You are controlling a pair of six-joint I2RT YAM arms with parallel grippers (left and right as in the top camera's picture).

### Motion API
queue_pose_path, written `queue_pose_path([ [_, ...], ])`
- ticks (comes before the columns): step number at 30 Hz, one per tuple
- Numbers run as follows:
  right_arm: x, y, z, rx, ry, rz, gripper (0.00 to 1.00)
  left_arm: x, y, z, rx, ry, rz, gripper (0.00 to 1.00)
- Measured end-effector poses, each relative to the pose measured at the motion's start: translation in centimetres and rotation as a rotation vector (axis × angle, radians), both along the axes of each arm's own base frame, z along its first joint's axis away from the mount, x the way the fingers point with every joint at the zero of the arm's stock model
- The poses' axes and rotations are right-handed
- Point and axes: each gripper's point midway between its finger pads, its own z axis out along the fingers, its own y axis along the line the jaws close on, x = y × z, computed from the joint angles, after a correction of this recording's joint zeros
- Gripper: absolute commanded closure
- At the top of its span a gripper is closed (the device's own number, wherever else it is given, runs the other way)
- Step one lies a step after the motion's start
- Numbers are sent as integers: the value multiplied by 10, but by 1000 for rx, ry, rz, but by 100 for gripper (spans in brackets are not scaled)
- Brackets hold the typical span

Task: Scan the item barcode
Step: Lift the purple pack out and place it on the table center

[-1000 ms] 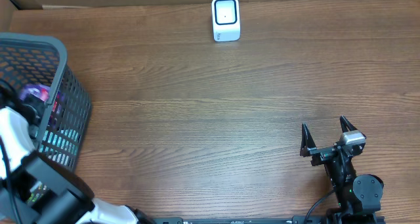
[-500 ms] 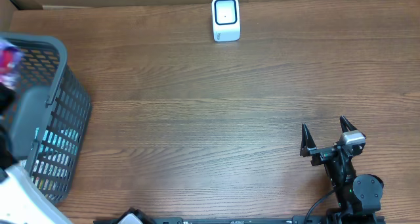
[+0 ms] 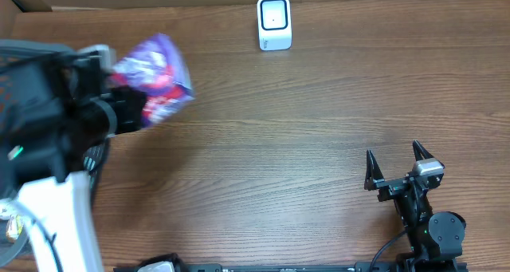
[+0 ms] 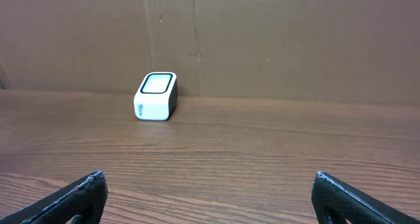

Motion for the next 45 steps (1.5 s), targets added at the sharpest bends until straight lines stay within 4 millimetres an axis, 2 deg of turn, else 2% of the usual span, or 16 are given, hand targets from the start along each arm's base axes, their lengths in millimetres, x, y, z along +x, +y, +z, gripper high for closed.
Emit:
queue_pose_path([
  [2,0,0,0,0,0,0,0,10,-25,-29,0,74,-103,96],
  [5,0,0,0,0,0,0,0,20,-50,-58,2,148,-189,96],
  [9,0,0,0,0,0,0,0,39,-91,-108,39,253,-321,96],
  [13,0,0,0,0,0,0,0,54,-123,-158,81,343,-406,95],
  [18,0,0,0,0,0,0,0,48,-148,-213,93,494,-476,96],
  [22,0,0,0,0,0,0,0,40,-163,-244,75,580,-519,96],
  [23,0,0,0,0,0,0,0,39,-168,-248,66,589,-529,91],
  [25,0,0,0,0,0,0,0,38,-176,-253,55,589,-555,64],
  [27,0,0,0,0,0,0,0,35,-183,-253,46,589,-576,36],
  [30,0,0,0,0,0,0,0,25,-187,-249,38,624,-597,15],
  [32,0,0,0,0,0,0,0,20,-184,-240,38,659,-593,10],
  [35,0,0,0,0,0,0,0,31,-179,-208,49,641,-575,4],
  [40,0,0,0,0,0,0,0,66,-158,-129,101,504,-482,1],
  [42,0,0,0,0,1,0,0,76,-137,-89,125,430,-398,0],
  [43,0,0,0,0,0,0,0,77,-132,-81,130,411,-380,0],
  [45,0,0,0,0,1,0,0,77,-108,-48,142,354,-289,0],
])
